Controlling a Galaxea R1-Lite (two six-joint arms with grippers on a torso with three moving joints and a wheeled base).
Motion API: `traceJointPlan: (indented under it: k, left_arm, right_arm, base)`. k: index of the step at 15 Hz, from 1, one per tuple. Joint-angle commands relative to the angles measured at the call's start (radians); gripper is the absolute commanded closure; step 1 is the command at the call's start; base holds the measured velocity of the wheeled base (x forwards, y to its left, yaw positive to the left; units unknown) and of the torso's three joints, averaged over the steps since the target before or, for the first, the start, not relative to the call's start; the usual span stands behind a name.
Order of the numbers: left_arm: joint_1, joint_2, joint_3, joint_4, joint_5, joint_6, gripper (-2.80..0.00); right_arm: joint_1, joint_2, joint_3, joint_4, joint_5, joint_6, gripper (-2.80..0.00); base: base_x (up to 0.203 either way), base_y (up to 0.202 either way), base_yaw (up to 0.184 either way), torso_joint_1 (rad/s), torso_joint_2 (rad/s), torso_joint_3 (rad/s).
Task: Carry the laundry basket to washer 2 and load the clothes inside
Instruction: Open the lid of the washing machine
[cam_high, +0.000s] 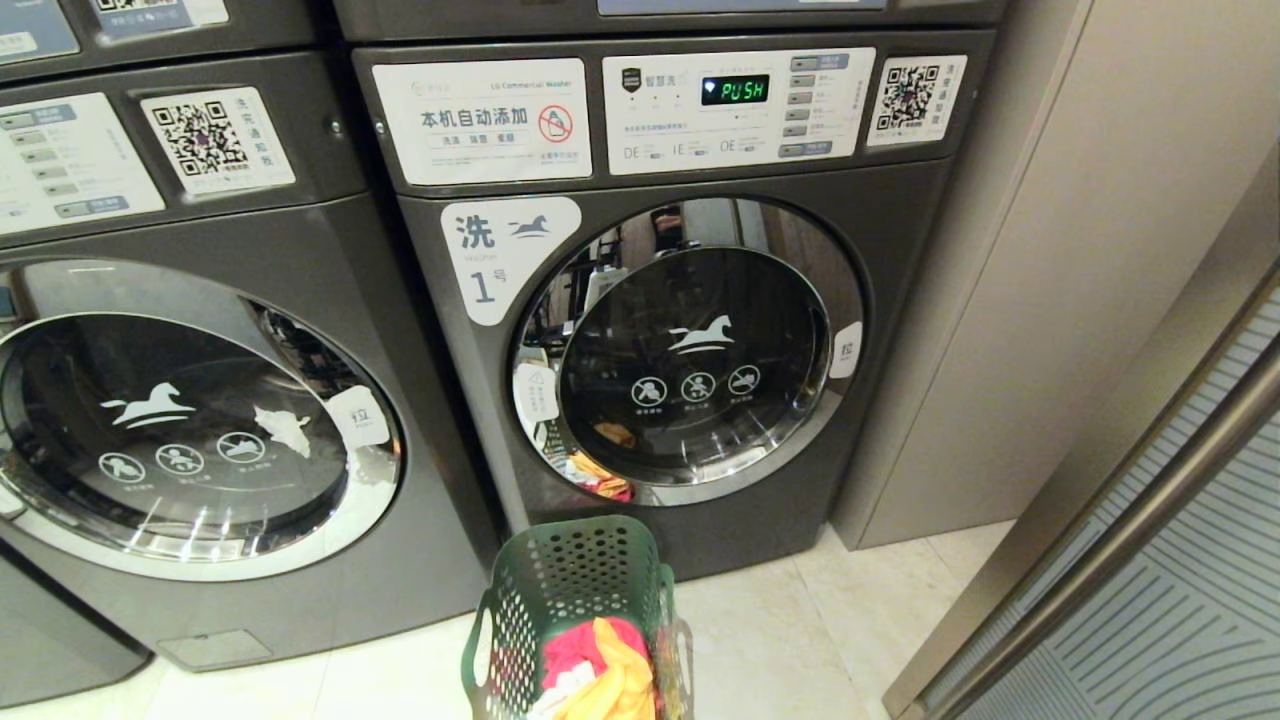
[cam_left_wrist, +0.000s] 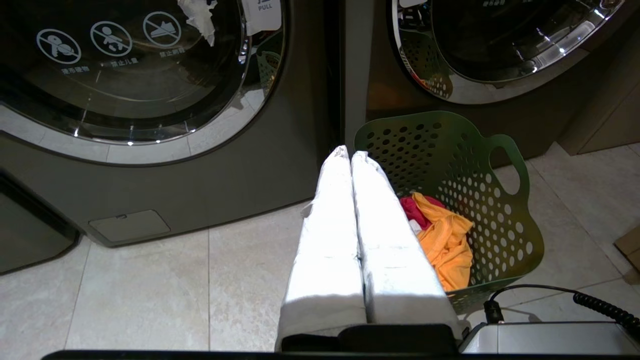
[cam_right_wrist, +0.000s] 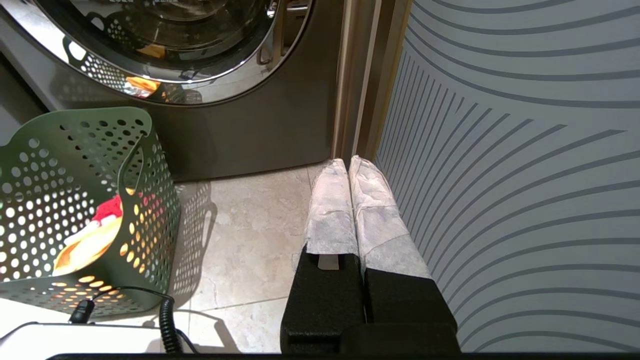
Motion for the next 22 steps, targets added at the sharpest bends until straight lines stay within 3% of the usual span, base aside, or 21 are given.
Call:
traceJointPlan:
  k: [1, 5, 9, 12, 15, 16, 19, 20, 22]
  left_arm:
    - [0.000, 0.001, 0.001, -0.001, 0.001, 0.000, 0.00]
    - [0.000, 0.001, -0.054, 0.001, -0.003, -0.014, 0.00]
    - [0.001, 0.091, -0.302, 0.067, 0.004, -0.026, 0.00]
    - [0.006, 0.428, -0.565, 0.093, 0.042, -0.036, 0.00]
    - [0.016, 0.858, -0.791, 0.091, 0.088, -0.136, 0.00]
    - [0.027, 0.991, -0.823, 0.060, 0.083, -0.180, -2.80]
    - [0.083, 1.335, -0.814, -0.206, -0.022, -0.265, -2.80]
    - [0.132, 1.430, -0.800, -0.323, -0.107, -0.276, -2.80]
    - [0.315, 1.587, -0.760, -0.536, -0.391, -0.248, -2.80]
  right_arm:
    - [0.000, 0.001, 0.000, 0.001, 0.001, 0.000, 0.00]
    - [0.000, 0.001, 0.000, 0.001, 0.001, 0.000, 0.00]
    - [0.000, 0.001, 0.000, 0.001, 0.001, 0.000, 0.00]
    - [0.000, 0.001, 0.000, 0.001, 0.001, 0.000, 0.00]
    - [0.000, 0.001, 0.000, 0.001, 0.001, 0.000, 0.00]
    - [0.000, 0.001, 0.000, 0.001, 0.001, 0.000, 0.00]
    - [0.000, 0.001, 0.000, 0.001, 0.001, 0.000, 0.00]
    - [0.000, 0.001, 0.000, 0.001, 0.001, 0.000, 0.00]
    - [0.000, 0.001, 0.000, 0.001, 0.001, 0.000, 0.00]
  base:
    - [0.000, 0.000, 0.000, 0.000, 0.00, 0.000]
    - [0.000, 0.000, 0.000, 0.000, 0.00, 0.000]
    - [0.000, 0.000, 0.000, 0.000, 0.00, 0.000]
    - [0.000, 0.000, 0.000, 0.000, 0.00, 0.000]
    - [0.000, 0.000, 0.000, 0.000, 0.00, 0.000]
    - [0.000, 0.000, 0.000, 0.000, 0.00, 0.000]
    - [0.000, 0.000, 0.000, 0.000, 0.00, 0.000]
    - [0.000, 0.000, 0.000, 0.000, 0.00, 0.000]
    - [0.000, 0.000, 0.000, 0.000, 0.00, 0.000]
